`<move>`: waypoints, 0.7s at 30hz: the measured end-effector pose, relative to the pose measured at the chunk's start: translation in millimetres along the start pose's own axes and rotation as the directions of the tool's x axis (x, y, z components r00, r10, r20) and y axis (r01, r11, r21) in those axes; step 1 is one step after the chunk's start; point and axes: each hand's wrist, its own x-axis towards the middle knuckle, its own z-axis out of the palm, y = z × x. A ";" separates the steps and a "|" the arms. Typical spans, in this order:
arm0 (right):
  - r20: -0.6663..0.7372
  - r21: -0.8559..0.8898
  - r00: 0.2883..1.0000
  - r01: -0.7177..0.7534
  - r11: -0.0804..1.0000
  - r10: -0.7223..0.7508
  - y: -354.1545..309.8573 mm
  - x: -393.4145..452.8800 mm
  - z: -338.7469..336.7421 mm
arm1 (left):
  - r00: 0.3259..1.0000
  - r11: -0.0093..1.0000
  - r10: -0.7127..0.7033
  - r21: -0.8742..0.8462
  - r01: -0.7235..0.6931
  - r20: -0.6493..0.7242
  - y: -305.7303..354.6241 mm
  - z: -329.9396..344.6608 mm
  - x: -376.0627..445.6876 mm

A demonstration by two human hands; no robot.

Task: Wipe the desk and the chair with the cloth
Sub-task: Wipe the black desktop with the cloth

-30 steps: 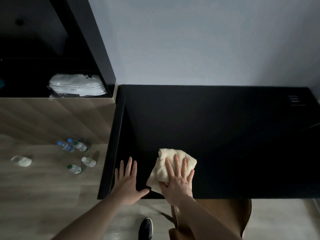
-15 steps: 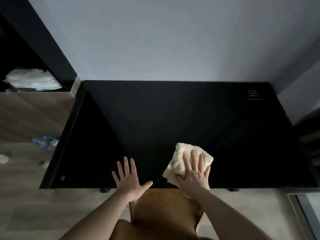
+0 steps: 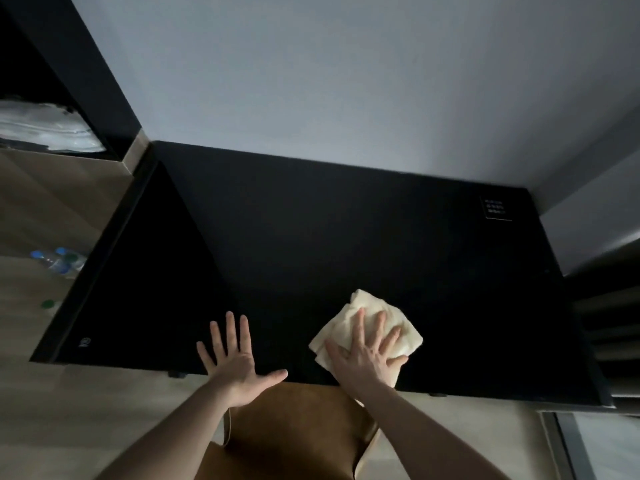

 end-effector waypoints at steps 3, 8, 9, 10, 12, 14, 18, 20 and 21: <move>0.010 -0.042 0.998 0.065 0.997 -0.065 -25.2 0.0 9.2 | 1.000 1.000 -0.008 0.001 0.008 -0.008 1.3 -2.4 2.7; 0.005 -0.065 0.988 0.153 0.986 -0.153 -5.7 3.0 7.9 | 0.999 0.999 -0.048 0.000 0.048 -0.023 9.2 1.9 1.0; 0.006 -0.062 0.983 0.181 0.982 -0.181 1.1 3.9 5.5 | 0.997 0.998 -0.055 -0.004 0.055 -0.045 12.4 2.0 0.8; 0.003 -0.064 0.978 0.209 0.976 -0.209 8.0 4.7 2.6 | 0.996 0.998 -0.055 -0.007 0.055 -0.074 16.3 1.7 0.2; 0.000 -0.082 0.968 0.251 0.965 -0.251 21.5 6.5 -3.2 | 0.990 1.000 0.009 0.009 -0.007 -0.139 25.6 2.9 -0.5; 0.004 -0.106 0.958 0.286 0.952 -0.288 36.9 8.9 -10.5 | 0.975 0.992 0.123 0.063 -0.113 -0.184 39.9 10.1 -2.2; 0.016 -0.134 0.935 0.352 0.926 -0.353 74.9 19.0 -29.4 | 0.951 0.977 0.208 0.092 -0.191 -0.229 83.2 31.1 -7.0; 0.010 -0.152 0.928 0.370 0.917 -0.373 103.8 29.5 -42.8 | 0.943 0.971 0.232 0.123 -0.207 -0.237 112.3 43.5 -9.9; 0.012 -0.164 0.925 0.376 0.912 -0.380 119.5 35.4 -50.5 | 0.944 0.970 0.231 0.132 -0.204 -0.236 128.0 50.1 -11.8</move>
